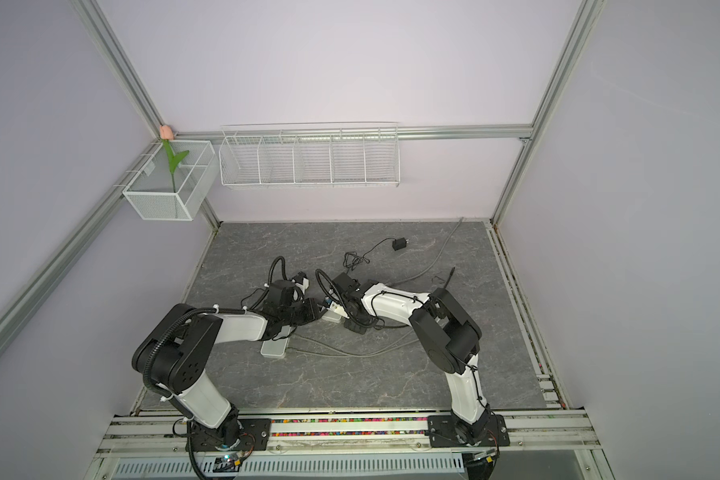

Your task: Insert the plug into the switch port

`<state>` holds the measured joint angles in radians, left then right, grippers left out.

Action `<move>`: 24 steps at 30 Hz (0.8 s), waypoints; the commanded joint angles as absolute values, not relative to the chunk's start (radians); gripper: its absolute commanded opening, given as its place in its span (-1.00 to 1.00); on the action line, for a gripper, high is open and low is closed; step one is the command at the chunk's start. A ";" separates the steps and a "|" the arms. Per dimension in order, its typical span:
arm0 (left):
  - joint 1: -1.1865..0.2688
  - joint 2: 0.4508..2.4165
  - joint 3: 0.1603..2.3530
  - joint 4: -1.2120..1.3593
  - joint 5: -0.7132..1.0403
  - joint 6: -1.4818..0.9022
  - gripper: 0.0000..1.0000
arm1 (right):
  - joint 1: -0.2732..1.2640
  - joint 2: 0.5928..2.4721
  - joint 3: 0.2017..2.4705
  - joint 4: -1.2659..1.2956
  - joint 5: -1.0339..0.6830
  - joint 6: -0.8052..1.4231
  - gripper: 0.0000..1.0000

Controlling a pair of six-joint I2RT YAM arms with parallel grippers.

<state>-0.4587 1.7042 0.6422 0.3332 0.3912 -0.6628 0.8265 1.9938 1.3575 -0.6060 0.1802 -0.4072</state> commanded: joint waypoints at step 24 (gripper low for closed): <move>-0.464 1.706 0.600 0.385 0.435 -0.693 -0.34 | 0.855 2.054 1.427 -0.627 0.160 -0.393 -0.87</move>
<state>-0.4580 1.7042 0.6167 0.3809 0.4053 -0.6807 0.8417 2.0415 1.4345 -0.6716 0.1974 -0.4034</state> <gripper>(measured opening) 0.332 0.075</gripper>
